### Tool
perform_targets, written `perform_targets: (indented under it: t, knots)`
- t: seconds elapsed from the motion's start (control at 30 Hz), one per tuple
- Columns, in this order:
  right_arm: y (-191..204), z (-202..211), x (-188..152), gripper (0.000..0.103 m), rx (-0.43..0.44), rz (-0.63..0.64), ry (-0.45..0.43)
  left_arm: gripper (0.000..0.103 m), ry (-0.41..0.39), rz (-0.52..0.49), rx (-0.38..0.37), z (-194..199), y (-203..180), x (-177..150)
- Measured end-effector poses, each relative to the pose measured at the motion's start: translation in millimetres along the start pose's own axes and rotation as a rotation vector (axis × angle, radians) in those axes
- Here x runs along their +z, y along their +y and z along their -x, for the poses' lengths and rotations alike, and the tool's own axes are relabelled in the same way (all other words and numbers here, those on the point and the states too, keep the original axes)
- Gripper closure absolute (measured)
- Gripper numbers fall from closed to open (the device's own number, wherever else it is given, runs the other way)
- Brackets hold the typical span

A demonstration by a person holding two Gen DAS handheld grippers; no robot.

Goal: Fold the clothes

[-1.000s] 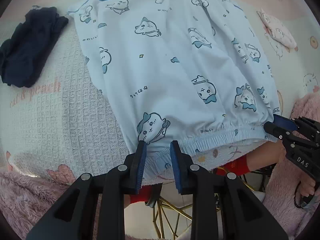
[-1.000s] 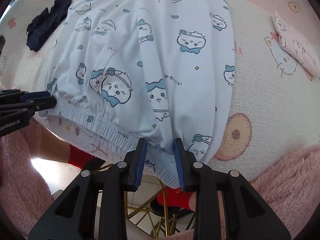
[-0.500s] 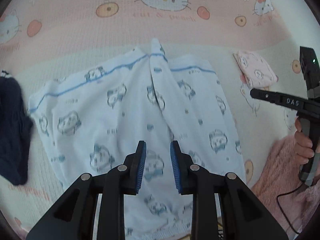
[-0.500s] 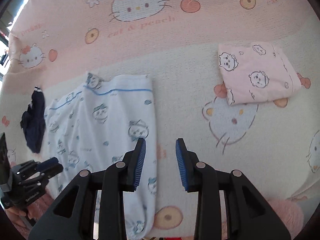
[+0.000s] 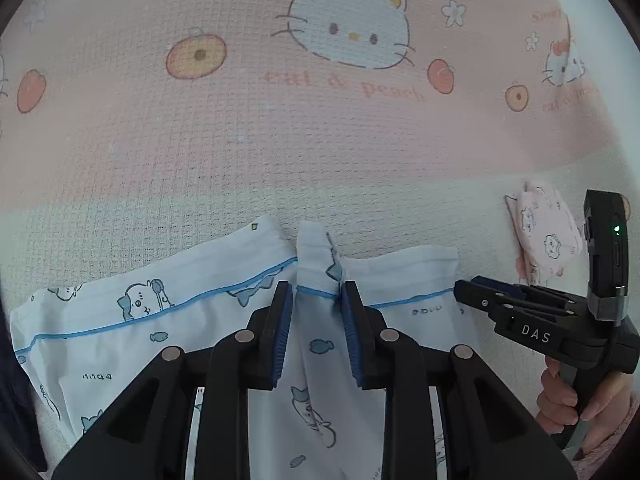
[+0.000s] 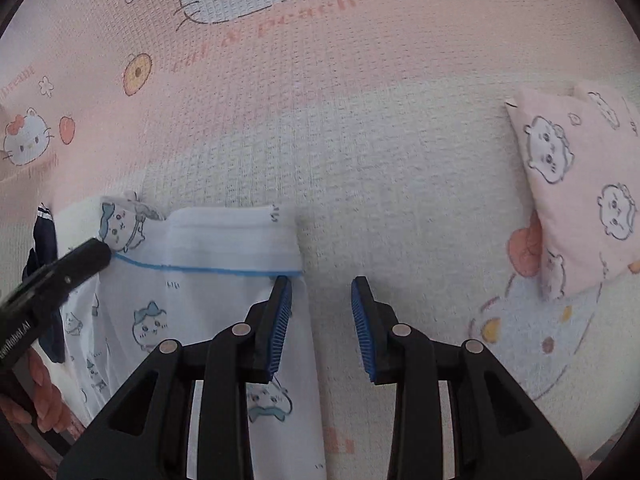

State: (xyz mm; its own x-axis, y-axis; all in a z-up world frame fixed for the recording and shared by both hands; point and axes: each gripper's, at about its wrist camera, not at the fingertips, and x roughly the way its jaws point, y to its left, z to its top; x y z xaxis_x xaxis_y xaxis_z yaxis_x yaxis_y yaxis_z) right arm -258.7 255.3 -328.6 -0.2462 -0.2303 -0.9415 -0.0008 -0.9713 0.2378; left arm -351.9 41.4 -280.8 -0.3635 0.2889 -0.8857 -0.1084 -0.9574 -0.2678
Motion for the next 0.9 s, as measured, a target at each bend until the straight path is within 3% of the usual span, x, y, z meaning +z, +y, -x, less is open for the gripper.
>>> perform_targets:
  t: [0.03, 0.07, 0.1, 0.13, 0.33, 0.43, 0.5, 0.57, 0.63, 0.8, 0.83, 0.9]
  knots:
    - [6.1, -3.2, 2.6, 0.069, -0.008, 0.026, -0.004, 0.079, 0.004, 0.002, -0.009, -0.7, 3.0, -1.7]
    - [12.6, -4.0, 3.2, 0.074, 0.008, 0.051, 0.002, 0.092, -0.007, -0.008, -0.009, 2.5, 4.2, -3.9]
    - [18.1, -2.6, 2.4, 0.08, 0.057, 0.068, 0.016, 0.094, -0.018, -0.016, -0.007, 5.9, 5.7, -6.3]
    - [23.5, -1.2, 1.7, 0.087, 0.105, 0.085, 0.03, 0.094, -0.023, -0.014, 0.006, 10.8, 8.7, -9.6]
    - [70.6, 20.2, -22.0, 0.087, 0.341, 0.2, 0.116, 0.094, 0.007, 0.007, 0.096, 22.3, 34.8, -33.6]
    - [78.1, 42.5, -35.0, 0.085, 0.276, 0.249, 0.054, 0.094, 0.065, 0.032, 0.111, 12.9, 53.2, -47.1]
    - [64.5, 50.4, -25.4, 0.078, 0.179, 0.204, -0.039, 0.094, 0.062, 0.059, 0.081, 13.3, 60.7, -51.3]
    - [48.1, 46.8, -7.0, 0.069, 0.137, 0.141, -0.065, 0.094, 0.052, 0.069, 0.064, 14.9, 63.6, -53.7]
    - [43.3, 29.9, 6.5, 0.059, 0.155, 0.122, -0.021, 0.094, 0.043, 0.065, 0.034, 18.1, 63.8, -54.4]
    - [51.7, -12.8, 14.9, 0.057, 0.233, 0.139, 0.089, 0.093, 0.015, 0.051, -0.044, 30.2, 69.0, -49.0]
    - [55.8, -16.7, 13.3, 0.058, 0.216, 0.152, 0.086, 0.093, 0.016, 0.048, -0.046, 31.4, 70.4, -47.2]
    - [65.0, -15.4, 9.7, 0.091, 0.247, 0.186, 0.09, 0.093, 0.015, 0.046, -0.042, 33.2, 72.3, -43.1]
